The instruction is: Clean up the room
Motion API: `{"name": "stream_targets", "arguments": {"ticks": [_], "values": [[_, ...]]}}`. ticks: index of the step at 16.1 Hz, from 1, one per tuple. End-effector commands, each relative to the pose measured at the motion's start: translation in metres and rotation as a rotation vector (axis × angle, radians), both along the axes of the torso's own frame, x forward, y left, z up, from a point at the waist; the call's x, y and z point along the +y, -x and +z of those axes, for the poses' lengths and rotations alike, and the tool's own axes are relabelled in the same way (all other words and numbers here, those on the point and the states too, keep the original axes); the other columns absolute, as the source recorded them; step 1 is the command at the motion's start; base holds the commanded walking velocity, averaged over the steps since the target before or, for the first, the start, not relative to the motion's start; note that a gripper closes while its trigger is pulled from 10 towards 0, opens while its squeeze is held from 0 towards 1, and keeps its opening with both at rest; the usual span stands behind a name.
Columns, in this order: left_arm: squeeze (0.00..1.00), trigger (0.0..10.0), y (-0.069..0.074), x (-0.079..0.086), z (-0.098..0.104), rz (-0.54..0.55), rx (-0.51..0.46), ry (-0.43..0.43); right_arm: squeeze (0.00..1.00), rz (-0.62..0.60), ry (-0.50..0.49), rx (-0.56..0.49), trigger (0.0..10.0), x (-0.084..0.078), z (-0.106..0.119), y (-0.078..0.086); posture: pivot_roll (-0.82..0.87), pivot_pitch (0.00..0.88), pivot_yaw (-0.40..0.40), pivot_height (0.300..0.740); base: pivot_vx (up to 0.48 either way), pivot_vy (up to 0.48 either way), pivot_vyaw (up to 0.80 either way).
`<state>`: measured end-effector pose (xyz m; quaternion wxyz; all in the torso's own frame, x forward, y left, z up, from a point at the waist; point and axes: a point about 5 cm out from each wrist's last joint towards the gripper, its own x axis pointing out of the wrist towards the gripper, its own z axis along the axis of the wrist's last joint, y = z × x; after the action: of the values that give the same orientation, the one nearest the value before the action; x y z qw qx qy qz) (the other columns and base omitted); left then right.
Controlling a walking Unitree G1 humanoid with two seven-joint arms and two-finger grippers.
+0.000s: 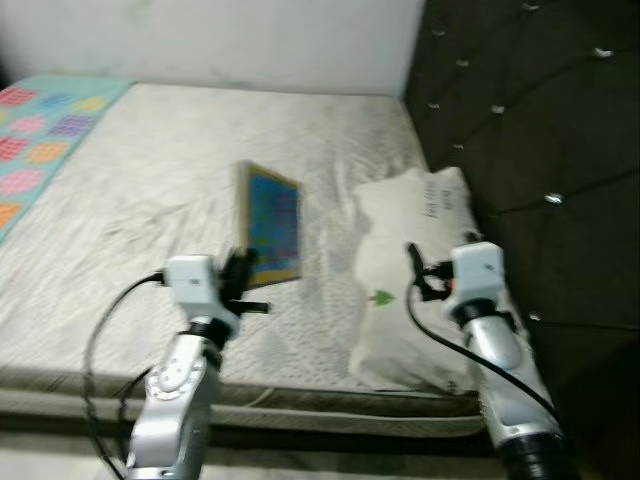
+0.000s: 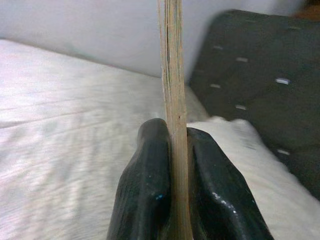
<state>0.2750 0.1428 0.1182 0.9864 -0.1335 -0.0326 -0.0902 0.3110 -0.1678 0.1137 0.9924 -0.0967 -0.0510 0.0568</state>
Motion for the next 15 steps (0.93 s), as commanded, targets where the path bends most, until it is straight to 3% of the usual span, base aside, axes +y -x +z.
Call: {"name": "stream_targets", "arguments": {"ticks": [1,6,15], "values": [[0.0,10.0,-0.0018,0.0005,0.0051,0.006,-0.02,0.0,0.0,-0.012,0.004,0.0,10.0,-0.0046,-0.0001,-0.0002,-0.03,0.042,-0.016,0.74,0.0,0.0,0.0],[0.0,10.0,-0.0028,-0.0004,0.0066,-0.008,-0.03,0.004,0.0,-0.006,0.005,-0.009,10.0,-0.0024,0.0009,-0.0012,-0.03,0.035,-0.014,0.74,0.0,0.187,0.48],[0.0,10.0,-0.0043,-0.0006,0.0064,-0.014,-0.031,0.008,0.0,-0.012,0.007,-0.012,10.0,-0.0042,0.0018,-0.0031,-0.03,0.026,-0.013,0.74,0.0,0.384,0.0]]}}
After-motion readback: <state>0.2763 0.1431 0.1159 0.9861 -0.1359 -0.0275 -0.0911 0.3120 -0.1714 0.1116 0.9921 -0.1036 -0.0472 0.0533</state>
